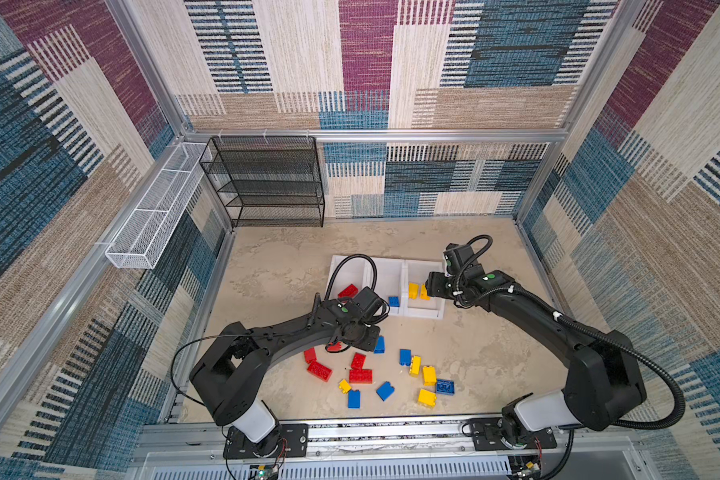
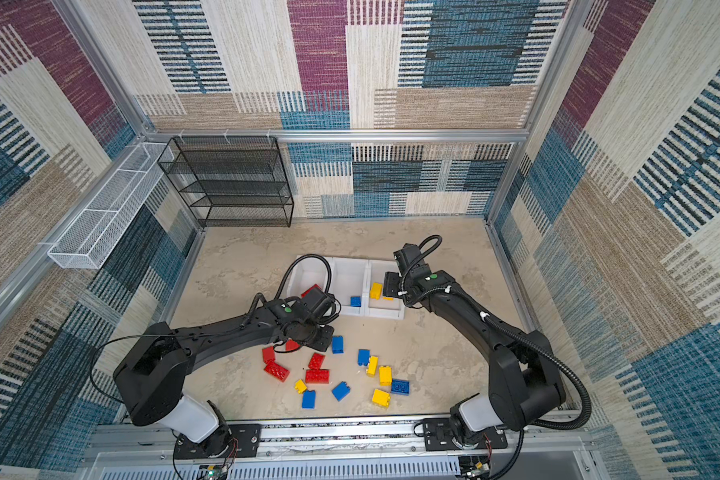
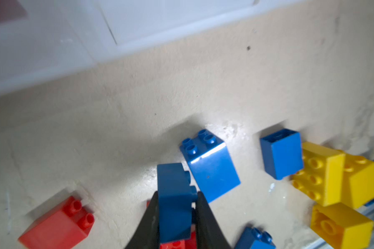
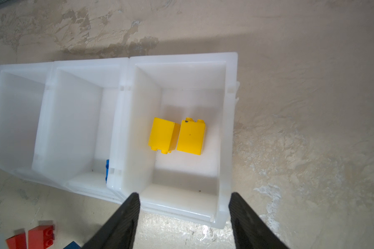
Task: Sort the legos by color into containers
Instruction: 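Carry the blue brick into the middle compartment and open the left gripper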
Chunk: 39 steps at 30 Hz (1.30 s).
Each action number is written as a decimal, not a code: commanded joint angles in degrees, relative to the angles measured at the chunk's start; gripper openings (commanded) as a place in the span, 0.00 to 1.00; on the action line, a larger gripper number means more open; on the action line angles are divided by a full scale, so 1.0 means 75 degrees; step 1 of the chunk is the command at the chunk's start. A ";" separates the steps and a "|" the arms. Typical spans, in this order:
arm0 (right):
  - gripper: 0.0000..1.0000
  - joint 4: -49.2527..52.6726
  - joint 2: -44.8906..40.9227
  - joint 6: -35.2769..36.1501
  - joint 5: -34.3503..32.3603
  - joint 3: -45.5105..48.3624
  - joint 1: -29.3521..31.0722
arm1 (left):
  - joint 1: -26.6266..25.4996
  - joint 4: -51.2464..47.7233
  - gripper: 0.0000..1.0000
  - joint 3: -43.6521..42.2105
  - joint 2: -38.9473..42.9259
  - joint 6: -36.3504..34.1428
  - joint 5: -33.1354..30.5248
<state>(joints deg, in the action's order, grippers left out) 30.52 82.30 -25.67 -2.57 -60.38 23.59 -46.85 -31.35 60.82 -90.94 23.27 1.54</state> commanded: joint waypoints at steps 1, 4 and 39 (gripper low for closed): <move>0.68 0.0109 -0.0091 0.0022 -0.0099 -0.0091 0.0001 | 0.0086 -0.0121 0.23 0.0579 0.0017 -0.0535 -0.0381; 0.68 0.0116 -0.0224 -0.0028 -0.0090 -0.0059 0.0004 | 0.0330 -0.0048 0.23 0.1346 -0.0381 -0.0846 -0.0360; 0.69 0.0184 -0.0558 -0.0222 -0.0066 0.0354 0.0004 | 0.1211 -0.0337 0.48 0.2871 -0.1437 -0.1314 -0.0018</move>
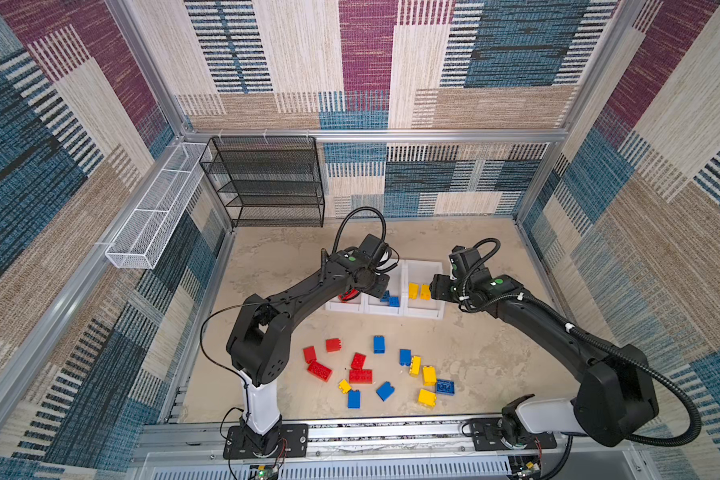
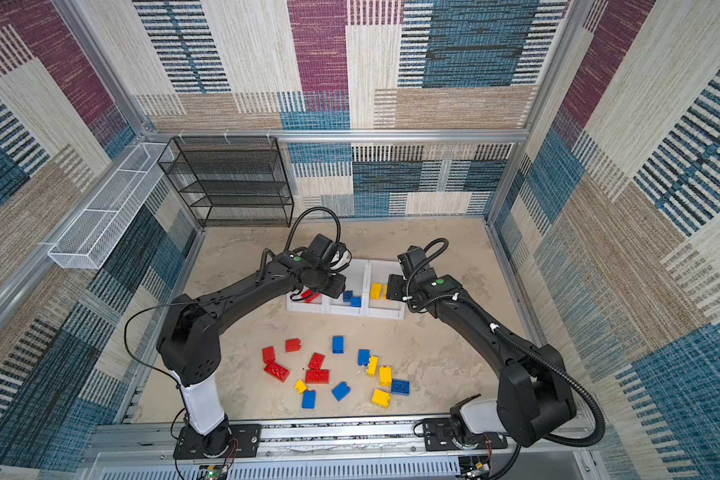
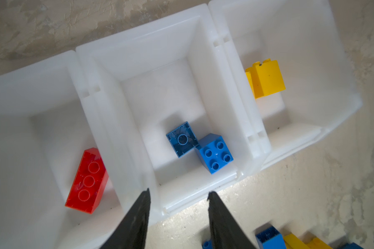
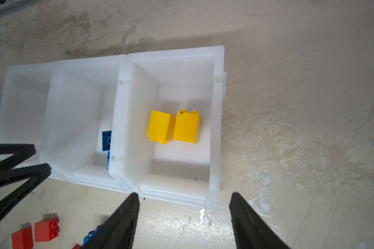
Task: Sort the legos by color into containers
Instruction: 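Carry the blue brick into the middle compartment and open the left gripper, then move the left gripper back to the pile and grasp a red brick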
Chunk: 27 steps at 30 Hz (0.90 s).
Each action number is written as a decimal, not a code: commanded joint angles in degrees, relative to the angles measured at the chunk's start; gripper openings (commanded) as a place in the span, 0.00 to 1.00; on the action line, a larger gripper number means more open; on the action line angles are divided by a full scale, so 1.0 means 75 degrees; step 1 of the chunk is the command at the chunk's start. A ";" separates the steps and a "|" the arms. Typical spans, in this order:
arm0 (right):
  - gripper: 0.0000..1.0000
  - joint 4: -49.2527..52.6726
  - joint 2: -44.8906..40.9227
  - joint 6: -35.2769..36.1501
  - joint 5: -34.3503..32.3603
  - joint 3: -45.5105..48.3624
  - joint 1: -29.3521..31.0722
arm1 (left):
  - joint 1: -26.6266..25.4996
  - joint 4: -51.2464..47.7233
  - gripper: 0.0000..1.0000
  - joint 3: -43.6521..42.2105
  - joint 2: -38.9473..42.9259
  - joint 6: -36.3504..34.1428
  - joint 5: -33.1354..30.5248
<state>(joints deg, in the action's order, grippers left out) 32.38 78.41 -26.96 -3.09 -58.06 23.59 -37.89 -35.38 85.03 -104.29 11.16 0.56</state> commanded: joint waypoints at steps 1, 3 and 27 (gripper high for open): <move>0.69 -0.0052 -0.0046 -0.0059 0.0036 0.0074 0.0004 | 0.0024 0.0262 0.48 -0.0578 0.0543 0.0369 0.0102; 0.69 -0.0023 -0.0058 -0.0056 0.0128 0.0141 -0.0005 | 0.0036 0.0390 0.48 -0.1089 0.0982 0.0534 0.0024; 0.67 -0.0290 0.0133 -0.0618 0.0407 0.0672 0.1002 | 0.0095 -0.0401 0.50 -0.5017 0.4802 0.2819 -0.1076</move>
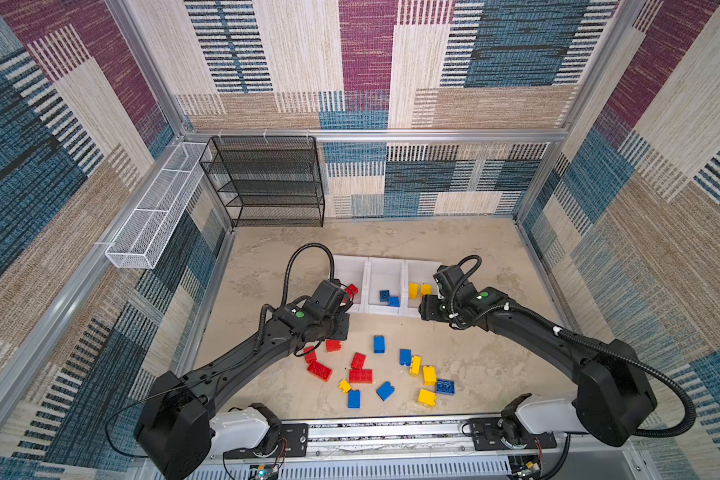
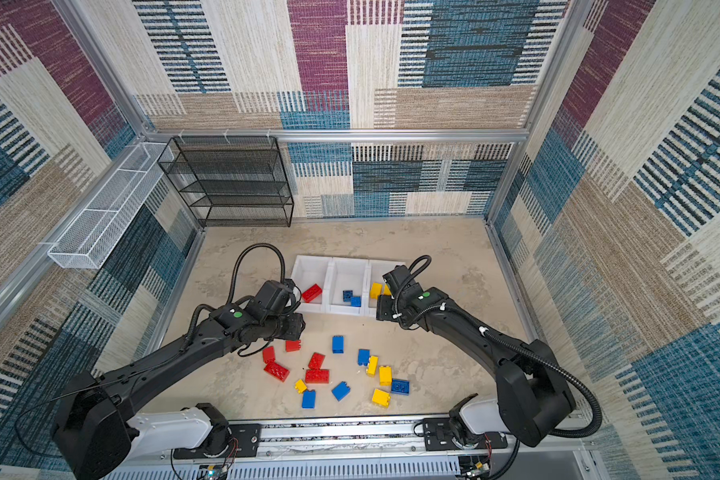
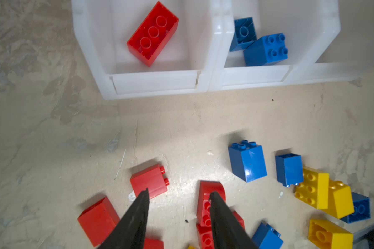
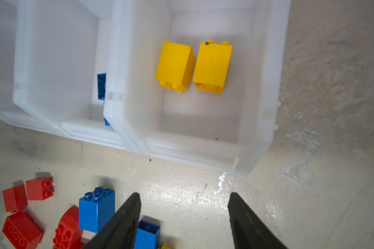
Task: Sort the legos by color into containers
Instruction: 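Move the left gripper back to the pile and grasp a red brick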
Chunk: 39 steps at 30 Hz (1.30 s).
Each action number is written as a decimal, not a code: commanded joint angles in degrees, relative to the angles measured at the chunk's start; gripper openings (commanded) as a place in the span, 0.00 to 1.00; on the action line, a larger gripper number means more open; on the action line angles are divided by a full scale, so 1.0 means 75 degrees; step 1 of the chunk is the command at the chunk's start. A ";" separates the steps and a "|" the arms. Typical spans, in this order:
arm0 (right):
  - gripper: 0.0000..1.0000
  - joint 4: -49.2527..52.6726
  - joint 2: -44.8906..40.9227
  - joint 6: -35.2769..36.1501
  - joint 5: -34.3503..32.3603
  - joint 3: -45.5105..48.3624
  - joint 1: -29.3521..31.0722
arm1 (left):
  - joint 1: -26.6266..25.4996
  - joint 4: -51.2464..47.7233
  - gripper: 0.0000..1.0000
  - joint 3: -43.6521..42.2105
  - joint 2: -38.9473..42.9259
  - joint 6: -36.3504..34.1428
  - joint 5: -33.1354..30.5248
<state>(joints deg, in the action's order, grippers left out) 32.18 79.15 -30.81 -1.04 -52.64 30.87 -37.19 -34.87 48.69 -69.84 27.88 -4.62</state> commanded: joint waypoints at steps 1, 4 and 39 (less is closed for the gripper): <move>0.68 -0.0325 0.0040 -0.0120 0.0198 -0.0037 0.0043 | 0.0002 -0.0579 0.50 -0.0299 0.0349 0.0759 -0.0411; 0.68 -0.0479 0.0066 -0.0147 0.0319 -0.0001 0.0055 | 0.0002 -0.0914 0.52 -0.0618 0.0746 0.1387 -0.0378; 0.69 -0.0819 0.0204 0.0057 0.0602 0.0192 0.0062 | -0.0576 -0.0365 0.65 -0.1584 -0.0094 0.3666 -0.0098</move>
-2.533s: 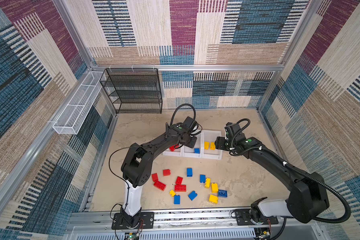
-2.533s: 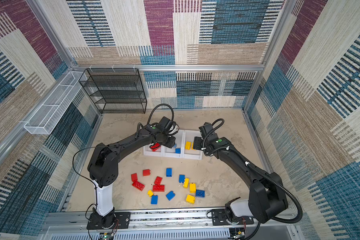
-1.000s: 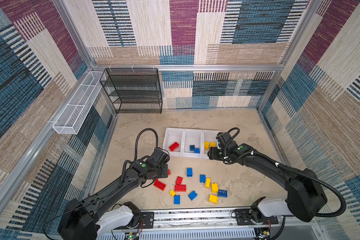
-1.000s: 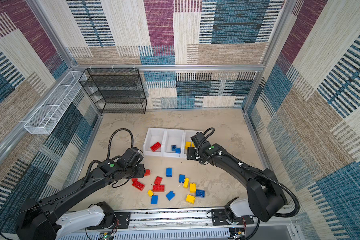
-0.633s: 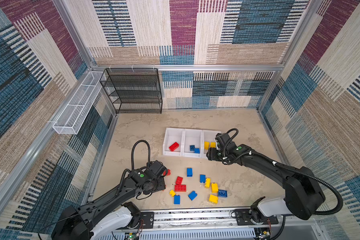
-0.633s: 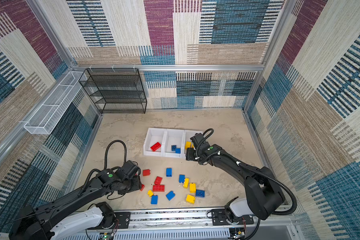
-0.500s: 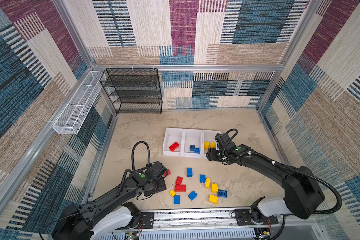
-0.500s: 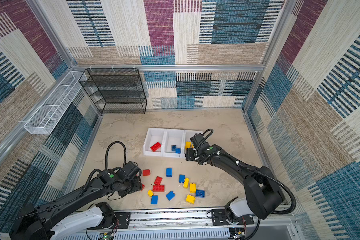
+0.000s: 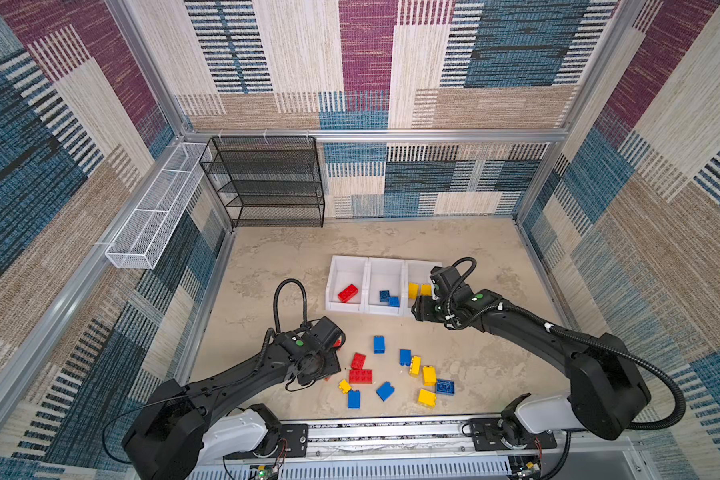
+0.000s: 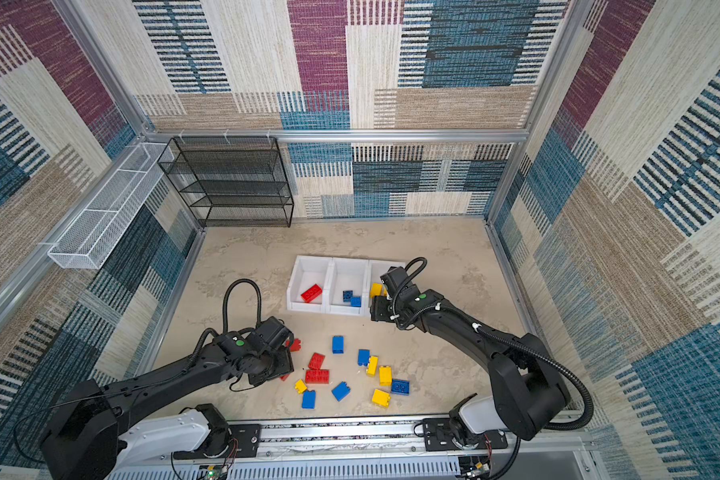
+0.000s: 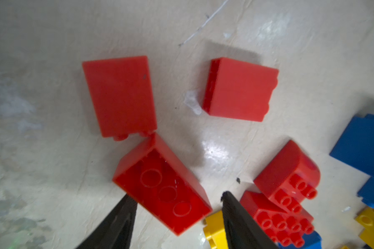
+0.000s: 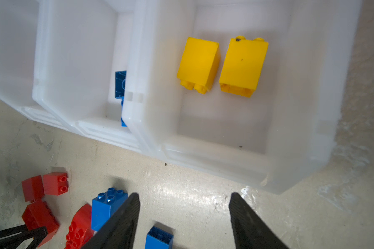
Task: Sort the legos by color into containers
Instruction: 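Move the left gripper back to the pile and grasp a red brick, then carry the red brick into the nearest compartment and open the left gripper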
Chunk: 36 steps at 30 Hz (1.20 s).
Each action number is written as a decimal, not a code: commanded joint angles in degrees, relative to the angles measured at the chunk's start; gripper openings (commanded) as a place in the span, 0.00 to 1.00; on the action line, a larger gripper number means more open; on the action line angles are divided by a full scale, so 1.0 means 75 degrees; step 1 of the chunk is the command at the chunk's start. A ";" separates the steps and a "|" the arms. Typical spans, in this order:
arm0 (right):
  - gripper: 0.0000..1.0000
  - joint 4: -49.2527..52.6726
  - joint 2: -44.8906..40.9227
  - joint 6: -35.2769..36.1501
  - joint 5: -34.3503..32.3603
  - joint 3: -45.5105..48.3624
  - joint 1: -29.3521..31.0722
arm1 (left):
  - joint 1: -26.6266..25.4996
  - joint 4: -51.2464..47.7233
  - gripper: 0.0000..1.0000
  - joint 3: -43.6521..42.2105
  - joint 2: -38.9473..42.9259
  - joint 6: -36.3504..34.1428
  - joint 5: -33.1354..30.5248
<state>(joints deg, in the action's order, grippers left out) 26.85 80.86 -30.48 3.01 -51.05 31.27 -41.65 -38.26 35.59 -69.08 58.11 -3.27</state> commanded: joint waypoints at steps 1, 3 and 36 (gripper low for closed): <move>0.69 -0.0111 -0.0023 0.0001 0.0063 -0.0017 0.0009 | 0.0010 0.0058 0.65 0.0234 -0.0302 -0.0435 -0.0275; 0.69 -0.0123 -0.0053 -0.0036 0.0058 0.0020 0.0003 | 0.0013 -0.0038 0.64 0.0367 -0.0497 -0.0561 -0.0301; 0.68 0.0099 -0.0164 -0.0154 -0.0135 -0.0128 0.0006 | 0.1400 0.0330 0.36 0.4126 -0.2233 -0.3921 -0.0311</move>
<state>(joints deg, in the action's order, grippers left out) 27.73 79.70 -30.98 2.81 -51.55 31.27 -32.99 -37.52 63.02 -82.06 35.48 -7.11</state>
